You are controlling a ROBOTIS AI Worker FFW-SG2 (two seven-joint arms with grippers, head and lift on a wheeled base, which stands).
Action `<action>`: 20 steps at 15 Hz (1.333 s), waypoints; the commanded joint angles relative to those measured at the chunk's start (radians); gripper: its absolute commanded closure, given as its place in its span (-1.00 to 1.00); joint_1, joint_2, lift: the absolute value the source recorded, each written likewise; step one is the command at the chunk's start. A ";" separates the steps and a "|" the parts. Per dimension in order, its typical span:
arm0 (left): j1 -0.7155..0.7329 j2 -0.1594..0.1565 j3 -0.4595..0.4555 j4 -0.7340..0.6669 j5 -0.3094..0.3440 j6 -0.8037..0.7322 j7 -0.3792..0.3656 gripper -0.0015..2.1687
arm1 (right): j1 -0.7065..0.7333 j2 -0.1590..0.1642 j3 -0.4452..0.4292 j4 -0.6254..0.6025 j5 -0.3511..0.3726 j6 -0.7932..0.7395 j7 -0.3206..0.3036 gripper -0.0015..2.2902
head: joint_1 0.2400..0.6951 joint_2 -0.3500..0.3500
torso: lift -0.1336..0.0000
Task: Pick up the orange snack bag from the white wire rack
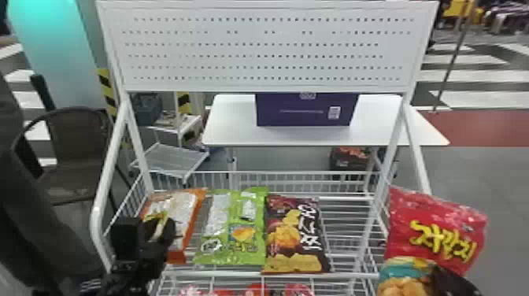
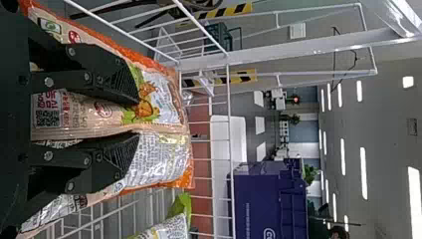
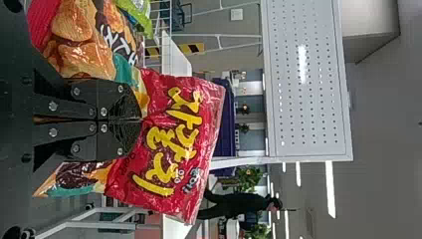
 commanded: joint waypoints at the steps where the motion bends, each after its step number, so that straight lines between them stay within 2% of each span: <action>1: 0.037 0.000 0.001 -0.060 0.000 -0.006 0.005 0.61 | -0.003 0.000 0.000 0.004 -0.001 0.000 0.000 0.94 | 0.14 0.00 | 1.00; 6: 0.205 -0.003 0.008 -0.298 0.000 -0.098 0.062 0.61 | -0.011 0.005 0.000 0.010 0.000 0.000 0.000 0.94 | 0.14 0.00 | 1.00; 11: 0.420 -0.009 0.066 -0.494 0.010 -0.147 0.066 0.61 | -0.019 0.005 0.005 0.021 -0.003 0.000 0.002 0.94 | 0.14 0.00 | 1.00; 15: 0.607 -0.002 0.123 -0.651 0.017 -0.199 0.063 0.60 | -0.019 0.002 0.005 0.023 -0.006 0.000 0.003 0.94 | 0.14 0.00 | 1.00; 18: 0.701 -0.002 0.136 -0.729 0.019 -0.230 0.065 0.61 | -0.020 0.002 0.011 0.024 -0.006 0.000 0.005 0.94 | 0.14 0.00 | 1.00; 20: 0.724 0.000 0.136 -0.732 0.019 -0.248 0.065 0.60 | -0.020 0.002 0.012 0.024 -0.006 0.000 0.005 0.94 | 0.14 0.00 | 1.00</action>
